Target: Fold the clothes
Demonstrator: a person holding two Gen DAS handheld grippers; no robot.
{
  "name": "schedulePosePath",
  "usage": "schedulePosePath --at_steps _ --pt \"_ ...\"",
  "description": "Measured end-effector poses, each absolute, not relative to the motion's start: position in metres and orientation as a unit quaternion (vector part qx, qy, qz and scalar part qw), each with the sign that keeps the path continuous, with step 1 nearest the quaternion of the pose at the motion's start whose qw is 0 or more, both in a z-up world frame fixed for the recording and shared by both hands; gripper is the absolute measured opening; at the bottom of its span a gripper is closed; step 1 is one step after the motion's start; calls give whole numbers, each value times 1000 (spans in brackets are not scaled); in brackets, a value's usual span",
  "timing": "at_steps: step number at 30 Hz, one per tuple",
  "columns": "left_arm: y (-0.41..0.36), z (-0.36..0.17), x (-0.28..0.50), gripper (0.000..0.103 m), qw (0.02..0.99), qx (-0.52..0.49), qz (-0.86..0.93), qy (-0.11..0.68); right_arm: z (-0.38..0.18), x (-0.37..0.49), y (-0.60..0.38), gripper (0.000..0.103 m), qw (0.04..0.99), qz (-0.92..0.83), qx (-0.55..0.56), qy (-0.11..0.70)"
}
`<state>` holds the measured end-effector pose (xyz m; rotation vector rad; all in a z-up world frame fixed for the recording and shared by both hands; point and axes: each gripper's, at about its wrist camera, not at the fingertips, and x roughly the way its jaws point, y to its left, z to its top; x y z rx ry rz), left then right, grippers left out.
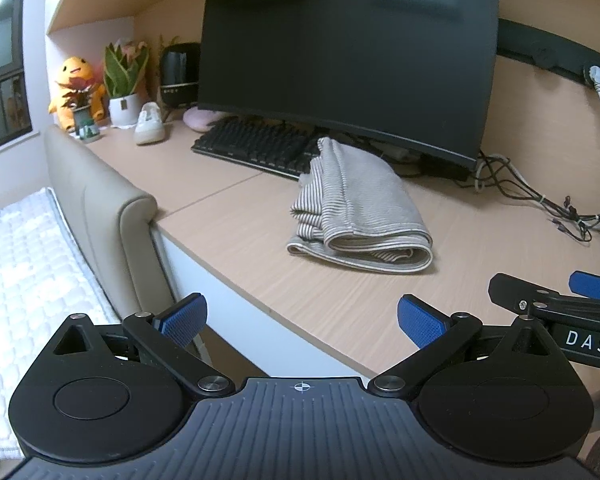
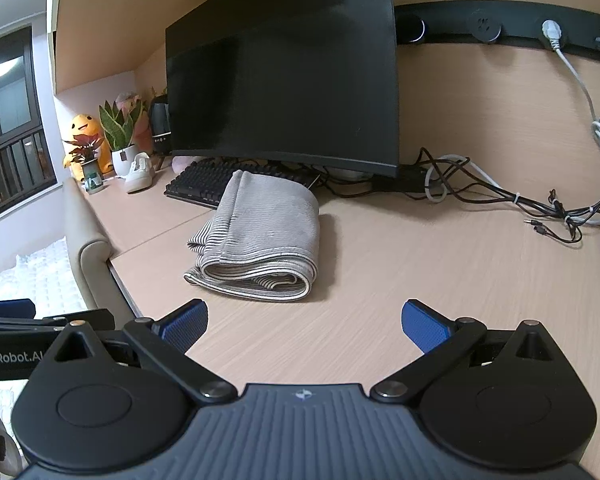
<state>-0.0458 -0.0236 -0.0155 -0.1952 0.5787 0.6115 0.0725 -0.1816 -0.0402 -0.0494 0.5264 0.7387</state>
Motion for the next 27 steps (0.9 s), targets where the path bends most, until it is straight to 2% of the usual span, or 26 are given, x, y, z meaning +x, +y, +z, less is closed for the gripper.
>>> schedulePosePath --at_steps 27 --pt "-19 -21 -45 103 905 -98 296 290 -46 74 -174 103 896 353 -27 267"
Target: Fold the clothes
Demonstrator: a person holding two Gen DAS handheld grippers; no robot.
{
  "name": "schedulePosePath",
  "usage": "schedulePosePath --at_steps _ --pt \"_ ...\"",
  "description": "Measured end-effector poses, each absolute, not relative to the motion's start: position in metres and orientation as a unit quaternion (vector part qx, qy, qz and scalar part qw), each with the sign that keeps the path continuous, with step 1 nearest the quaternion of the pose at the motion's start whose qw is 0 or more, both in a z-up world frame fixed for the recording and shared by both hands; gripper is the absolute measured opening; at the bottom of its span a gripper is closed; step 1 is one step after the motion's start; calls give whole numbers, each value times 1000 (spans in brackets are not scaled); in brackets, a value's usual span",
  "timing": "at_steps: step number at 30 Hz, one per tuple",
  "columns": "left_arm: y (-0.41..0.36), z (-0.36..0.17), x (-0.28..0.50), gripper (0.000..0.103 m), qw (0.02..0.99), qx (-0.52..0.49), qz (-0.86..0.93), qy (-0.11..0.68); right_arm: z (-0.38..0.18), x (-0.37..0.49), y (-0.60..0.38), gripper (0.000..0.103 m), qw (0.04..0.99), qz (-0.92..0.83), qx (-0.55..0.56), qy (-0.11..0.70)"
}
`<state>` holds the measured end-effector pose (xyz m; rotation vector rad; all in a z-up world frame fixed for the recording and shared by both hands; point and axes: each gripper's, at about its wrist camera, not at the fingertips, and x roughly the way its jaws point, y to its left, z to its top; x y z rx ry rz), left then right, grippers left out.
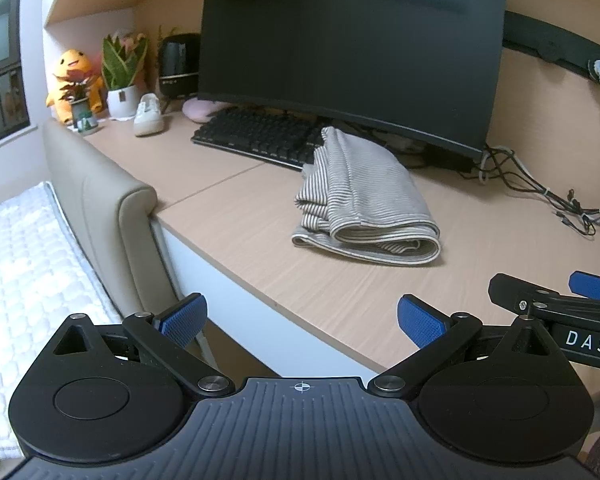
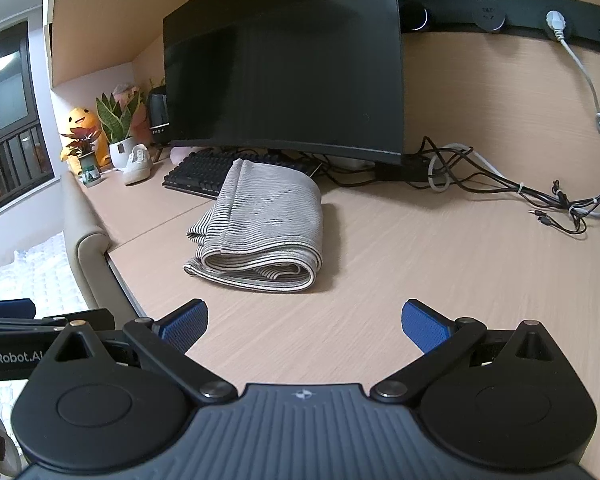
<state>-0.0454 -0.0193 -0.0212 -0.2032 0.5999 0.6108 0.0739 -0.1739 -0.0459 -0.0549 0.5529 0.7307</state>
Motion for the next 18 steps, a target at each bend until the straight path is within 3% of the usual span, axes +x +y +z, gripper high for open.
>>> schedulePosePath --at_steps 18 --pt "-24 -26 -47 103 900 -114 298 297 -47 71 -182 103 896 354 -34 267"
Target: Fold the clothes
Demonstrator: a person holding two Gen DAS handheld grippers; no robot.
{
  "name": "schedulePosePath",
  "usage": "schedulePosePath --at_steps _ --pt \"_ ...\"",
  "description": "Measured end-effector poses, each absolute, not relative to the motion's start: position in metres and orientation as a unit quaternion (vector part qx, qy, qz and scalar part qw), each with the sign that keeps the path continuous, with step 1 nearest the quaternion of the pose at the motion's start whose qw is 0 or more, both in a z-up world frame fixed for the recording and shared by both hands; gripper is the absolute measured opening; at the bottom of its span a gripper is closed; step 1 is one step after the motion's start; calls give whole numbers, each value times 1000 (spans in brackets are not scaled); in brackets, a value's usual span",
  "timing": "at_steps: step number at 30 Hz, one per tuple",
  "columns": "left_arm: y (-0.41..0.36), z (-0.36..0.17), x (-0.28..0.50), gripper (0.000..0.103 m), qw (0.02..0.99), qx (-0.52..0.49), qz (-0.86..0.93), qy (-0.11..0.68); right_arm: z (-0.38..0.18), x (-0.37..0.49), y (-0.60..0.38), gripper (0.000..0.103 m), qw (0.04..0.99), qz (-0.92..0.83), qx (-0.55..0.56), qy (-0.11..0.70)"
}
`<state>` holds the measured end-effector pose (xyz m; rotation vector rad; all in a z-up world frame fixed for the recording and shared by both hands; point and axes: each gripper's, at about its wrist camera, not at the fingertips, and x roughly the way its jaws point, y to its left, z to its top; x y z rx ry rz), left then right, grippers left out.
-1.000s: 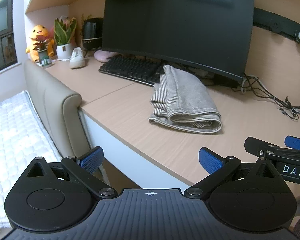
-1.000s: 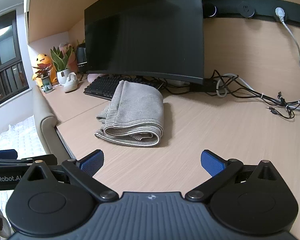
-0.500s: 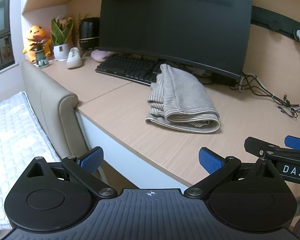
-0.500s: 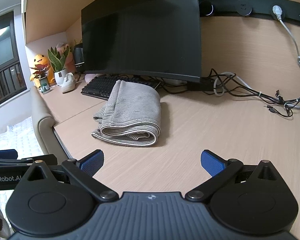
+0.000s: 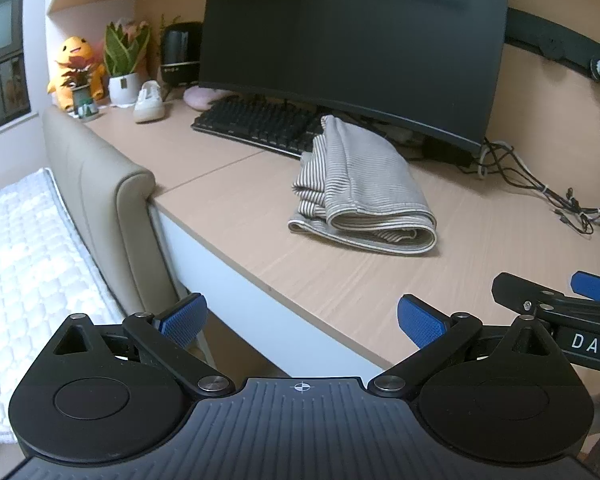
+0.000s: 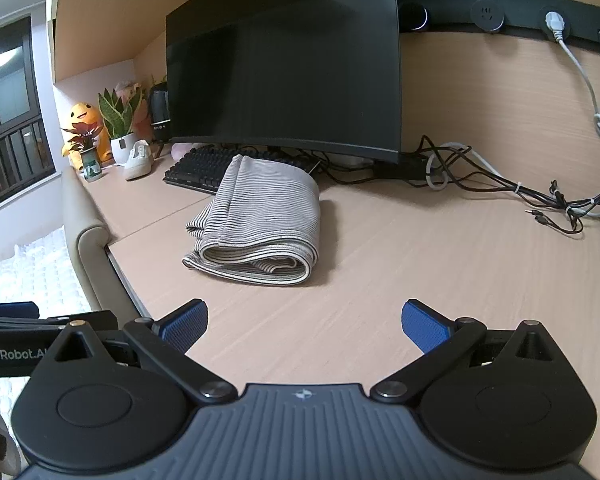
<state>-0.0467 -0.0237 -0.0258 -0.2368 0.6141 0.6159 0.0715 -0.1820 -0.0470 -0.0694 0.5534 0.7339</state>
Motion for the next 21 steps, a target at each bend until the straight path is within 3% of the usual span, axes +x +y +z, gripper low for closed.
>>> schedulePosePath --at_steps 15,21 --pt "-22 -25 -45 103 899 -116 296 301 -46 77 -178 103 891 365 -28 270" --pt "15 -27 -30 103 902 -126 304 281 -39 87 -146 103 889 380 -46 253"
